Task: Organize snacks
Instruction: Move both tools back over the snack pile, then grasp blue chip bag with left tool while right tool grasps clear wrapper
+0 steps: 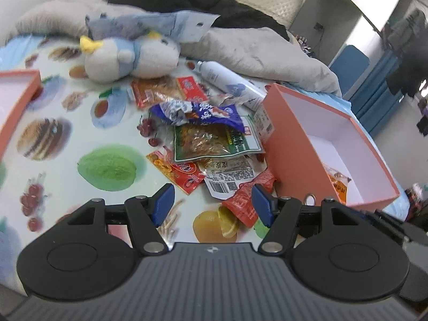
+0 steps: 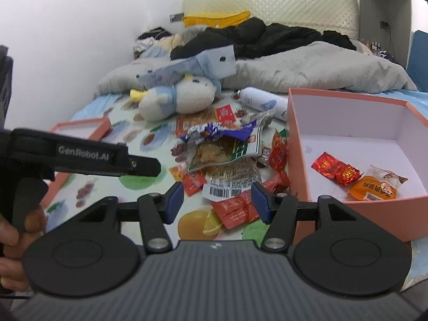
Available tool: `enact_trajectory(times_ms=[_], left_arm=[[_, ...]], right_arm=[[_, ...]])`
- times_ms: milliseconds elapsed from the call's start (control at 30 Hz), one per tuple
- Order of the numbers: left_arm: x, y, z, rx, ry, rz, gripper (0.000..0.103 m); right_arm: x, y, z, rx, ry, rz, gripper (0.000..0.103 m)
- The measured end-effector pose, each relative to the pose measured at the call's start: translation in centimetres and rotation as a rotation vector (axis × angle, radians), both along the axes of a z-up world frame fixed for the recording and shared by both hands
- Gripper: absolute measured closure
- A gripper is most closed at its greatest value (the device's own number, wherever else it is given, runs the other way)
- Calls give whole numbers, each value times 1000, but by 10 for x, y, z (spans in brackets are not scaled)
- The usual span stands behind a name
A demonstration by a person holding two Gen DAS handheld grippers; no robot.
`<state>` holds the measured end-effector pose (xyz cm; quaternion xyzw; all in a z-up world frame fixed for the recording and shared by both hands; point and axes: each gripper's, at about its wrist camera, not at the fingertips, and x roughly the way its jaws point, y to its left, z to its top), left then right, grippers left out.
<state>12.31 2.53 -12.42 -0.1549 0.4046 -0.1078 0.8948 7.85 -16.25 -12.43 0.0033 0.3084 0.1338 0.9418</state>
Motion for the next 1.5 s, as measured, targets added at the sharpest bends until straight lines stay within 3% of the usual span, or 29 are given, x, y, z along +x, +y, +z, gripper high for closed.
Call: enact_trajectory(times_ms=[167, 333, 467, 667, 833, 967, 1033, 1300, 1400, 1467, 1500], left_arm=[[46, 8, -20, -41, 31, -3, 30], [115, 14, -42, 32, 51, -20, 21], [171, 26, -63, -52, 116, -19, 21], [226, 30, -71, -151, 229, 8, 21], [249, 31, -76, -156, 307, 62, 21], [262, 32, -81, -206, 350, 101, 19], [263, 33, -84, -217, 346, 119, 15], [274, 30, -95, -199, 324, 195, 14], [275, 26, -97, -171, 320, 192, 14], [273, 22, -97, -149, 319, 190, 14], [273, 21, -100, -146, 322, 190, 16]], right_arm=[[28, 10, -15, 13, 34, 1, 45], [74, 22, -35, 22, 76, -29, 45], [116, 28, -58, 31, 179, -51, 45], [156, 22, -73, 111, 341, -81, 45], [172, 18, -69, 161, 380, -81, 45], [183, 18, -72, 160, 405, -98, 45], [187, 16, -78, 169, 409, -116, 45], [196, 23, -85, 148, 352, -146, 44], [194, 27, -85, 123, 333, -144, 52], [193, 29, -85, 97, 319, -134, 65], [193, 29, -85, 88, 312, -129, 66]])
